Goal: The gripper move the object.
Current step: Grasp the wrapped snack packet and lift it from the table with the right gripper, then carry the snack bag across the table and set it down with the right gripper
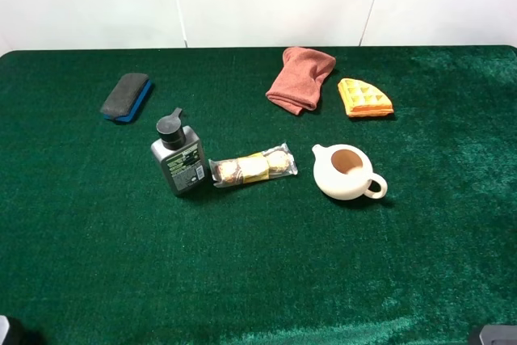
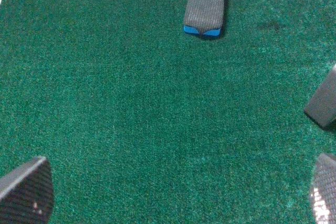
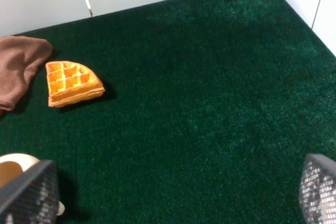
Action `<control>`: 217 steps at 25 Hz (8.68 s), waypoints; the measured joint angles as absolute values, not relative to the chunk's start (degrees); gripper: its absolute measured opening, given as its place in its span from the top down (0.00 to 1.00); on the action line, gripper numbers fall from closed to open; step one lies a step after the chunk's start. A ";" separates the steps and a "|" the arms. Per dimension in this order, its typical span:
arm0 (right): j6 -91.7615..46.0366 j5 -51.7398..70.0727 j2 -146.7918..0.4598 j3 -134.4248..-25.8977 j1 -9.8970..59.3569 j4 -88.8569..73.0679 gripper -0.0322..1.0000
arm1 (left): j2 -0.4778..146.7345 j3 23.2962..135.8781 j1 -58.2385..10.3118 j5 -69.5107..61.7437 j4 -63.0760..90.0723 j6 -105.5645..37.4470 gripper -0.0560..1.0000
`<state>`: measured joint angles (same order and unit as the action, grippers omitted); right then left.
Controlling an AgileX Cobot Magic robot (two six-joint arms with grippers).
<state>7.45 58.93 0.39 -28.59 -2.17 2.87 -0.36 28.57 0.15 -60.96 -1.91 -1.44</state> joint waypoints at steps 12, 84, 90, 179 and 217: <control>7.45 58.93 0.39 -28.59 -2.17 2.87 0.30 | -0.36 28.57 0.15 -60.96 -1.91 -1.44 0.01; -38.33 37.25 -91.52 -57.42 45.99 -14.22 0.30 | -0.36 28.57 0.15 -60.96 -1.84 -1.44 0.01; -42.07 35.22 -98.41 -59.40 46.31 -14.42 0.30 | -0.36 28.57 0.15 -60.96 -1.84 -1.44 0.01; -43.85 26.40 -116.25 -65.05 46.31 -10.86 0.87 | -0.36 28.57 0.15 -60.96 -1.78 -1.44 0.01; -28.92 57.26 -98.27 -74.56 33.57 -10.82 0.88 | -0.36 28.57 0.15 -60.96 -1.78 -1.44 0.01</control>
